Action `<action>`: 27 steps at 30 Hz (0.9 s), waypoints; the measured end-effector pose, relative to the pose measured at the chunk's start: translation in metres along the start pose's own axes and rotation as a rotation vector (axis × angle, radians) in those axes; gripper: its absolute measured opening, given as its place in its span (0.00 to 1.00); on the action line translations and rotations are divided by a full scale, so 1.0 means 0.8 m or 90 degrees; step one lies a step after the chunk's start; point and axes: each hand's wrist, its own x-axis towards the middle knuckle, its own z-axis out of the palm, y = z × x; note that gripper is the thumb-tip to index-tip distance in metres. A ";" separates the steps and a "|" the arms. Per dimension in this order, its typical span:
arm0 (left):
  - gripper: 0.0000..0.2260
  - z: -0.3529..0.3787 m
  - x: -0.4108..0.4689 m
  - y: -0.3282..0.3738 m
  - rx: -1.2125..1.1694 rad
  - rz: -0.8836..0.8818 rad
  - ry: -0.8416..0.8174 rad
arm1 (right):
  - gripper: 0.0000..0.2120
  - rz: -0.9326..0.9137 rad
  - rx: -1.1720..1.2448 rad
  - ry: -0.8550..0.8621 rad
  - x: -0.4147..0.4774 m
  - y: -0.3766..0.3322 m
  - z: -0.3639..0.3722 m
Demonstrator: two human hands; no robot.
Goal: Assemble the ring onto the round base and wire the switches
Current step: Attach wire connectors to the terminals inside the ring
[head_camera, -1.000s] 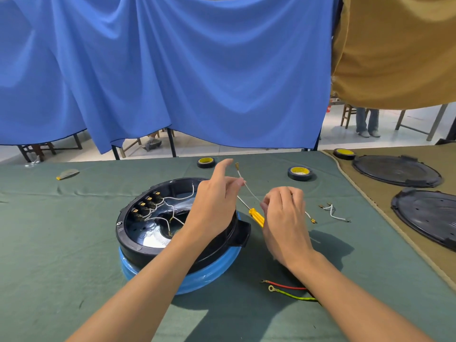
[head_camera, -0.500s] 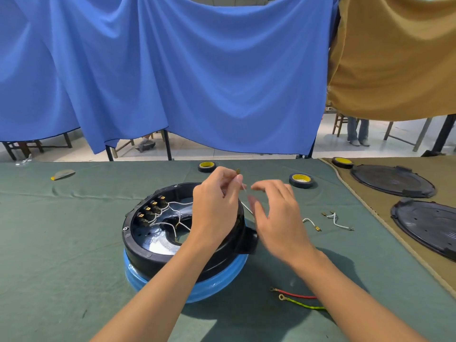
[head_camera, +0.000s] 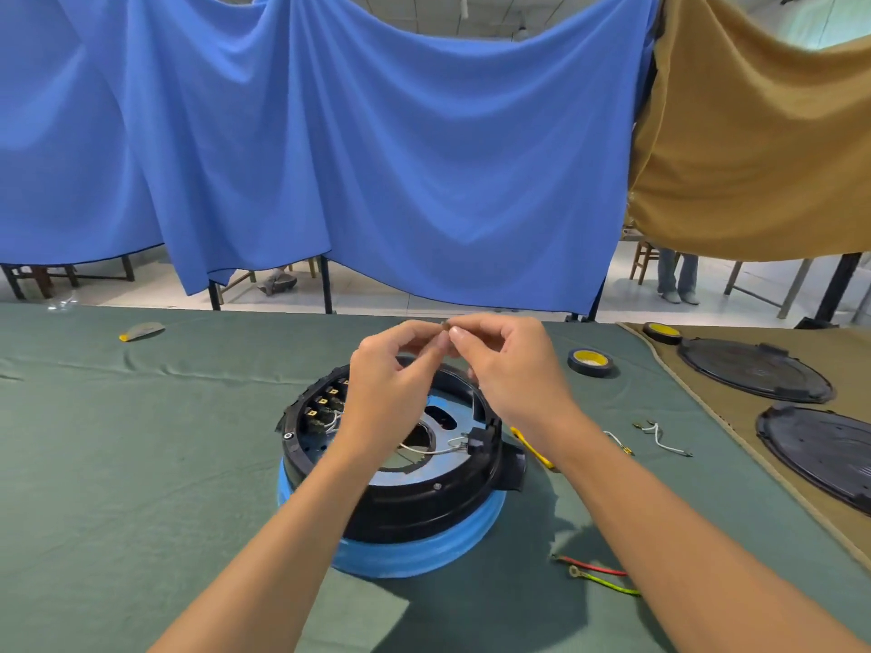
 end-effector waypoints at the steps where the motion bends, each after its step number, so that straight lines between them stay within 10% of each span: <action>1: 0.05 -0.012 0.002 -0.006 0.053 0.008 -0.032 | 0.08 -0.003 -0.029 -0.005 0.001 0.000 0.001; 10: 0.04 -0.096 -0.009 -0.075 0.112 -0.139 0.203 | 0.08 -0.010 -0.179 -0.096 0.001 -0.015 0.039; 27: 0.14 -0.093 -0.051 -0.106 -0.123 -0.296 0.198 | 0.08 0.056 -0.209 -0.366 0.010 -0.003 0.122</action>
